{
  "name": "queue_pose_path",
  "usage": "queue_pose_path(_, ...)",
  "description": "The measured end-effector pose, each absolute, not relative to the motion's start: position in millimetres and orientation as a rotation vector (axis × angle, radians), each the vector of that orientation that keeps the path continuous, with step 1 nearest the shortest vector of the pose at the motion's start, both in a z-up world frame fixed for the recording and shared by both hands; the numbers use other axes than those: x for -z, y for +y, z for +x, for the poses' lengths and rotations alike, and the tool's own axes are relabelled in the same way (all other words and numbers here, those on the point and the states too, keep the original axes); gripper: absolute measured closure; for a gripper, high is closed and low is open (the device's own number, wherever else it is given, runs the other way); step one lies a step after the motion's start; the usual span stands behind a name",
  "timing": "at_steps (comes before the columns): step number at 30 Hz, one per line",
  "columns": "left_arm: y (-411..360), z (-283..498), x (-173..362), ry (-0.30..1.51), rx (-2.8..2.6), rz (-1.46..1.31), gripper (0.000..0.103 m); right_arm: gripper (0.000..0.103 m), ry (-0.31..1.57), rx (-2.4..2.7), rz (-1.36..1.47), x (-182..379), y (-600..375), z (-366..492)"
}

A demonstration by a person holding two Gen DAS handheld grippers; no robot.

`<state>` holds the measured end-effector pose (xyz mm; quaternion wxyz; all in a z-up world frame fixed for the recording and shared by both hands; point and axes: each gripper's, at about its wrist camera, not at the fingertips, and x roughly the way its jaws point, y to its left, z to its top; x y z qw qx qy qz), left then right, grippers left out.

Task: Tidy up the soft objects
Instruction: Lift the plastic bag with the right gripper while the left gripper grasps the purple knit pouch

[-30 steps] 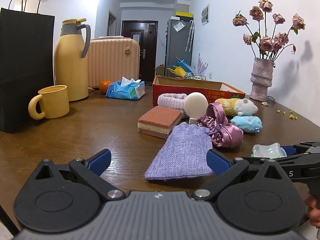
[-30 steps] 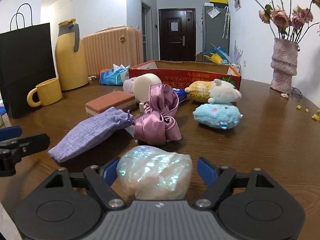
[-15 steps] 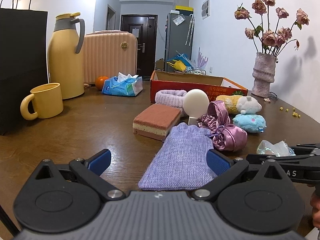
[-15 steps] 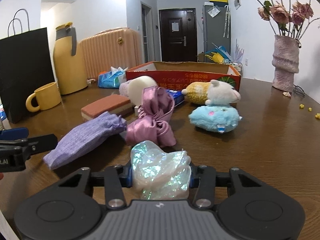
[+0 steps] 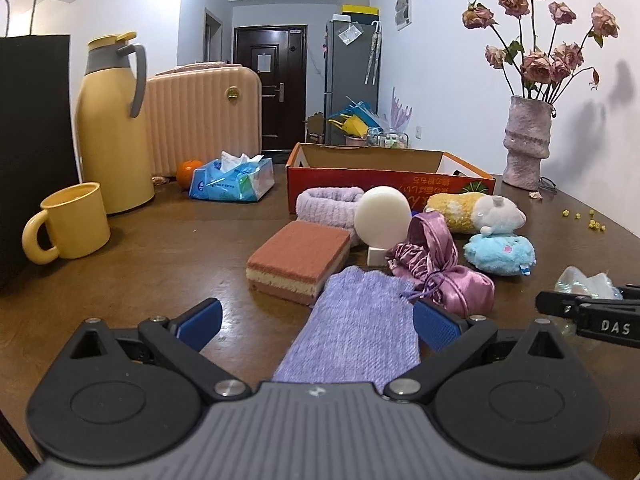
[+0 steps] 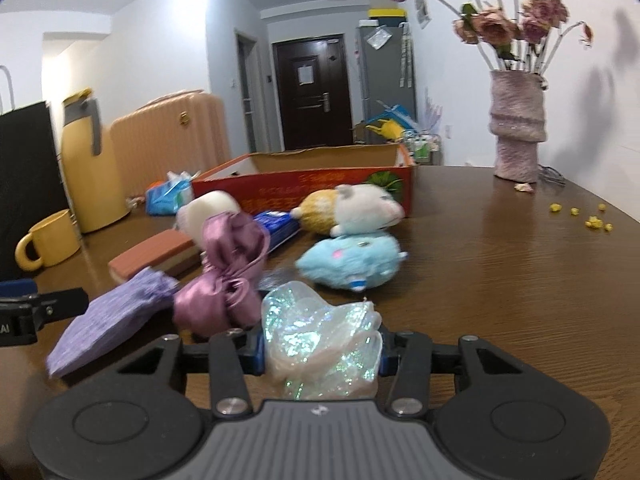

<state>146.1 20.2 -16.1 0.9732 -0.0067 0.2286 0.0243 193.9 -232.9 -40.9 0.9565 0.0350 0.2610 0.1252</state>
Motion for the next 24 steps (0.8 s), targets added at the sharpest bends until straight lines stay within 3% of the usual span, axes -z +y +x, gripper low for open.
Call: queue_pose_path(24,5.6,198.3,40.0,0.602,-0.033,-0.014,0.0,0.057,0.554,-0.248,0.158,51.2,-260.6,202.6)
